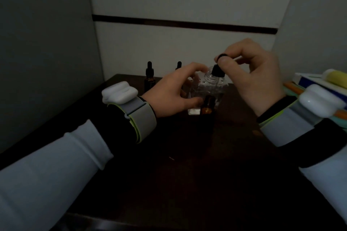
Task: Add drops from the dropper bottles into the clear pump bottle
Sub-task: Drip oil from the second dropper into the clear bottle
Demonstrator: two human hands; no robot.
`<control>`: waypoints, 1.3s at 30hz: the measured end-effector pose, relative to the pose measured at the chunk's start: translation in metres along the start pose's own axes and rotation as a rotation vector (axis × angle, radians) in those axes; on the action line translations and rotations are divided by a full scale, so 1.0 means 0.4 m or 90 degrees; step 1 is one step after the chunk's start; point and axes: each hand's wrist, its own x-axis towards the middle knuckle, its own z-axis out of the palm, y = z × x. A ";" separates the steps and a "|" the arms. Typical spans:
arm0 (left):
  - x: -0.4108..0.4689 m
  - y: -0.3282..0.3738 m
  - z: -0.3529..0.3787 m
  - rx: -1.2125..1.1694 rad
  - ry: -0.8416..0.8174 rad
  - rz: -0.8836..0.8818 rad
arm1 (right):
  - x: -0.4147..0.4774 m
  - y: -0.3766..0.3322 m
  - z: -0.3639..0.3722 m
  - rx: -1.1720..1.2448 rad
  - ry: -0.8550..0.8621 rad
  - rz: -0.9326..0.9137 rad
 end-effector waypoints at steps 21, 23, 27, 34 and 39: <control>0.002 -0.008 0.001 0.005 0.004 0.007 | 0.002 0.003 -0.001 0.041 -0.039 -0.010; 0.001 -0.007 -0.001 0.001 -0.001 0.005 | 0.006 -0.003 -0.005 0.067 -0.003 0.000; 0.000 -0.004 -0.002 0.003 -0.001 0.005 | 0.024 -0.017 -0.026 0.147 0.160 0.045; 0.000 -0.005 -0.001 -0.008 0.002 0.010 | 0.021 0.008 -0.014 0.083 0.131 0.064; 0.001 -0.008 0.000 0.004 0.003 0.008 | -0.001 0.018 0.011 -0.020 0.023 0.031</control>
